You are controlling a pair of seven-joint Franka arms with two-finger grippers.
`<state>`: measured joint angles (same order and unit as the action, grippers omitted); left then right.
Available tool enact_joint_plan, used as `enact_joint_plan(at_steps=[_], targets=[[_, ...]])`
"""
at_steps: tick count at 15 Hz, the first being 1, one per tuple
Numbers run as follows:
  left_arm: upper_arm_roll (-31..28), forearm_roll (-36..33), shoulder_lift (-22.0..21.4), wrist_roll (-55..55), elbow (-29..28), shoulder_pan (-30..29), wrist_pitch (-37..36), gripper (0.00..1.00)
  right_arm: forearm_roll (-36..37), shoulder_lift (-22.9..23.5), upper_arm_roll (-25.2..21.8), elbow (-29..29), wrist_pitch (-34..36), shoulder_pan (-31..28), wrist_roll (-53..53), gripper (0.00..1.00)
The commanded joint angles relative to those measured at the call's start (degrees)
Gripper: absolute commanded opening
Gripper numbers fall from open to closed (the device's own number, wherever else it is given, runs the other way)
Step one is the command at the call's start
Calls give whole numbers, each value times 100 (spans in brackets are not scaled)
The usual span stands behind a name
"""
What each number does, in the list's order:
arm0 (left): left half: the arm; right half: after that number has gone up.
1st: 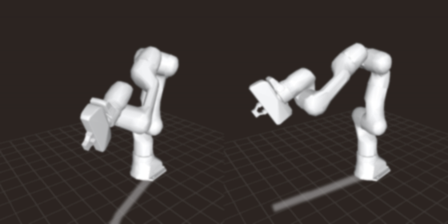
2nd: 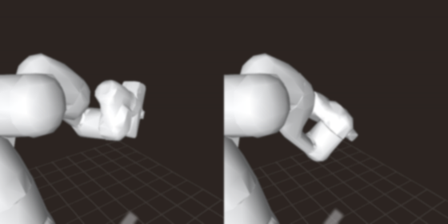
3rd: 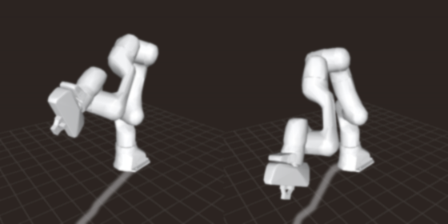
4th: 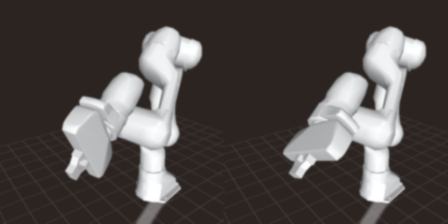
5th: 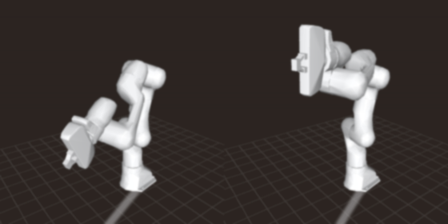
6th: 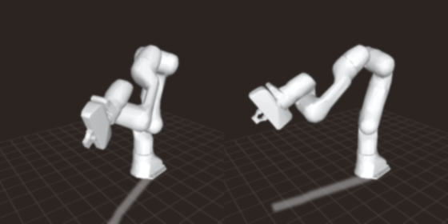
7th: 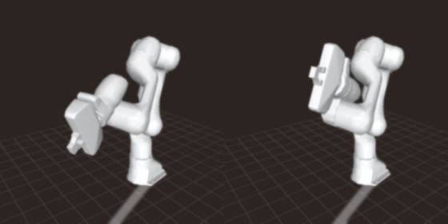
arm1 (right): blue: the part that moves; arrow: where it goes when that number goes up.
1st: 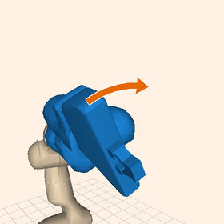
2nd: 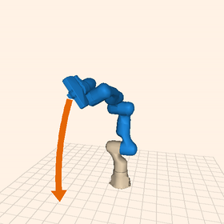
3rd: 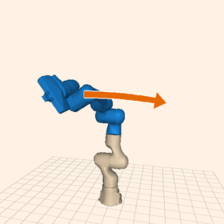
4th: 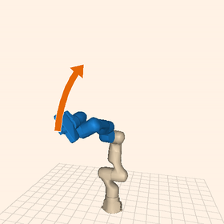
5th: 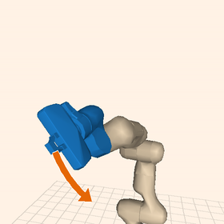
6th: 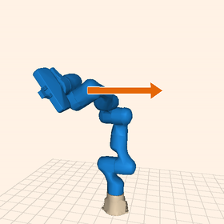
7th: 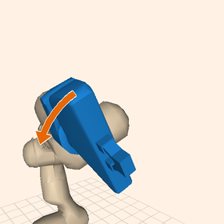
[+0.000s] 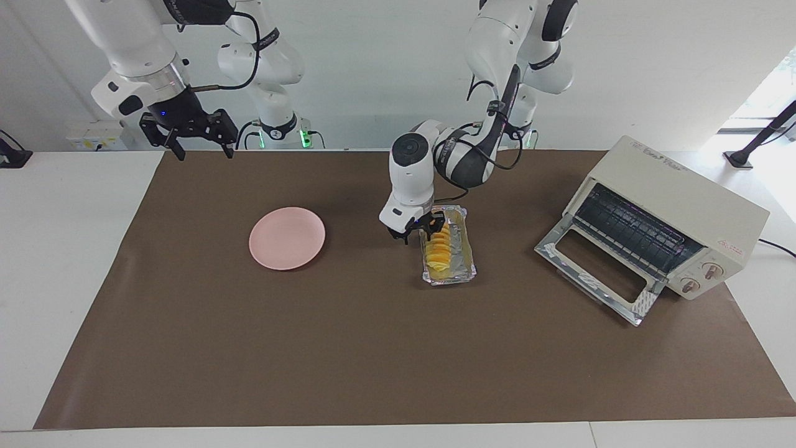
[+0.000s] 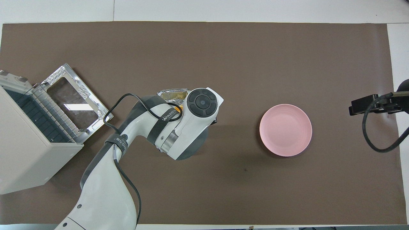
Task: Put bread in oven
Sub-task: 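Carry the foil tray with the left gripper toward the oven opening, then lower the foil tray into the oven opening with the left gripper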
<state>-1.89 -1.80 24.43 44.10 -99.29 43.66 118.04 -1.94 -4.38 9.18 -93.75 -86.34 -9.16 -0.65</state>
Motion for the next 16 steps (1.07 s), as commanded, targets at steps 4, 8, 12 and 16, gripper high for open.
enact_joint_plan(at_steps=[4,8,12,16], targets=[[-84,-110,35,195,-38,143,44,19,80,148,48,225,30,-77,-225,100],[-118,-110,26,204,-20,143,-8,0,79,131,48,120,-234,-68,-260,100],[-451,-128,26,178,461,64,-692,0,115,113,48,76,-243,-42,-287,100],[-909,-49,-114,213,1131,-243,-1256,0,88,69,31,67,-77,-77,-260,100]])
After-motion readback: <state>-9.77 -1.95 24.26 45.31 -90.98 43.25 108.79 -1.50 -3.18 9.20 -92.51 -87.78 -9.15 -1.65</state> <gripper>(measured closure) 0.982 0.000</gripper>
